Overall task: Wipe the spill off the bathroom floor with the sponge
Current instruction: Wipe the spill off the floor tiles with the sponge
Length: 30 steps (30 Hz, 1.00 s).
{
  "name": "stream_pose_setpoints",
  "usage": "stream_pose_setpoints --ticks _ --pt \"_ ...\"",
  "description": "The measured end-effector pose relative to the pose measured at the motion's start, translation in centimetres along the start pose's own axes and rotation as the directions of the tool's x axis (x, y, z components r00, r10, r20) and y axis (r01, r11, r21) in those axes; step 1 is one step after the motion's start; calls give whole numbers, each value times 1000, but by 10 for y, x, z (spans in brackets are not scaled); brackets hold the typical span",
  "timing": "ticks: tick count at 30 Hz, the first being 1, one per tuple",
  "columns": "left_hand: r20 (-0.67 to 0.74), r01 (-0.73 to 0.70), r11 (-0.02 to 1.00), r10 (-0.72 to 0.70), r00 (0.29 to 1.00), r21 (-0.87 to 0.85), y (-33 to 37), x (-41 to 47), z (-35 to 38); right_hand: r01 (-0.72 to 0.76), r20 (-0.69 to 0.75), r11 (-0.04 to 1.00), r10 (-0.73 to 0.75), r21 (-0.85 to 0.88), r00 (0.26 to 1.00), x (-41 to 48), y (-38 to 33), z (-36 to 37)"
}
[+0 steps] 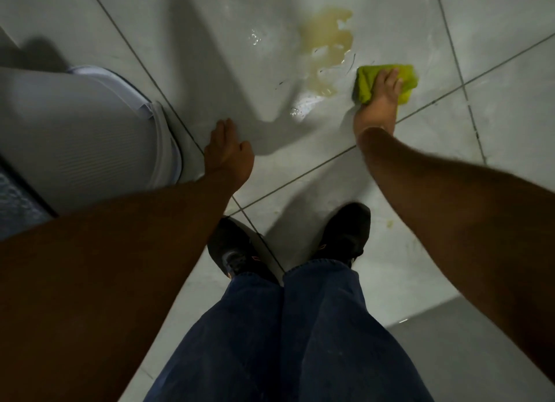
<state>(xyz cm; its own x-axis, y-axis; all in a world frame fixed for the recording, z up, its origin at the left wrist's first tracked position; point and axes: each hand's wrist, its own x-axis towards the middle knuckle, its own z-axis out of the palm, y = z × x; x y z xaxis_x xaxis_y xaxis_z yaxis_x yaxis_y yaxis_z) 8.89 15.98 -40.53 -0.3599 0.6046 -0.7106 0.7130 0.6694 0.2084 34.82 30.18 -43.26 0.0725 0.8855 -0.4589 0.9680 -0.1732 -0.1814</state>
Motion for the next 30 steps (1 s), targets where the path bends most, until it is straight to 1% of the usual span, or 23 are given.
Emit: stream_pose_setpoints --ticks 1,2,3,4,5,7,8,10,11,13,14,15,16,18,20,22,23,24,25,27,28,29,30 --pt "-8 -9 999 9 1000 45 -1 -1 0 -45 9 996 44 77 999 0 -20 -1" --pt "-10 -28 994 29 1000 103 -1 -1 0 12 -20 995 -10 101 1000 0 -36 7" --pt "-7 -53 984 55 998 170 -2 0 0 169 -94 983 -162 75 982 -8 -47 19" --pt "-3 -70 973 73 997 222 -2 1 0 286 -24 957 -287 -42 958 -25 -57 28" --pt "1 -71 966 73 997 250 -2 2 -1 414 64 904 -410 -102 910 -47 -61 41" --pt "-11 -36 975 39 999 219 -1 3 -5 599 234 801 -584 12 777 -83 -60 56" --pt "-25 -18 983 23 999 184 0 3 -6 653 299 757 -627 16 720 -88 -52 57" --pt "-32 -26 984 32 999 174 2 3 -4 688 277 725 -656 -26 702 -89 -39 57" --pt "-16 -43 986 46 999 162 3 4 -3 651 214 759 -631 -30 746 -81 -34 50" --pt "18 -46 991 44 999 123 0 4 1 385 105 920 -392 77 914 -57 -24 35" --pt "13 -49 992 48 999 119 -2 3 3 273 85 961 -276 42 957 -41 -26 22" --pt "6 -46 992 46 999 119 -3 0 5 199 63 980 -197 -19 978 -23 -26 12" --pt "4 -41 992 41 999 121 -4 -1 7 139 40 989 -138 -41 990 -5 -28 5" --pt "1 -29 994 29 1000 102 -6 -5 10 53 57 999 -52 -9 997 12 -45 -3" --pt "-17 -31 996 33 999 86 -7 -8 10 122 91 992 -121 -3 988 0 -73 4" --pt "-42 -25 996 28 999 88 -7 -7 9 288 127 957 -288 19 949 -27 -96 20" --pt "-57 -14 996 19 998 89 -8 -6 8 363 181 931 -364 40 914 -45 -102 32" --pt "-66 -5 997 10 998 83 -8 -5 7 456 251 889 -452 49 856 -63 -103 43" --pt "-68 1 998 4 998 67 -7 -3 6 554 310 832 -531 15 789 -81 -99 51" --pt "-79 8 999 -4 997 45 -6 2 4 658 375 753 -601 -29 705 -101 -76 60" --pt "-87 14 999 -10 996 48 -6 2 3 679 372 732 -616 -57 695 -103 -60 59" --pt "-88 18 999 -14 996 49 -6 3 3 657 321 752 -610 -53 724 -100 -45 56" --pt "-82 17 999 -14 997 46 -8 4 4 610 269 791 -578 -48 770 -92 -32 49"
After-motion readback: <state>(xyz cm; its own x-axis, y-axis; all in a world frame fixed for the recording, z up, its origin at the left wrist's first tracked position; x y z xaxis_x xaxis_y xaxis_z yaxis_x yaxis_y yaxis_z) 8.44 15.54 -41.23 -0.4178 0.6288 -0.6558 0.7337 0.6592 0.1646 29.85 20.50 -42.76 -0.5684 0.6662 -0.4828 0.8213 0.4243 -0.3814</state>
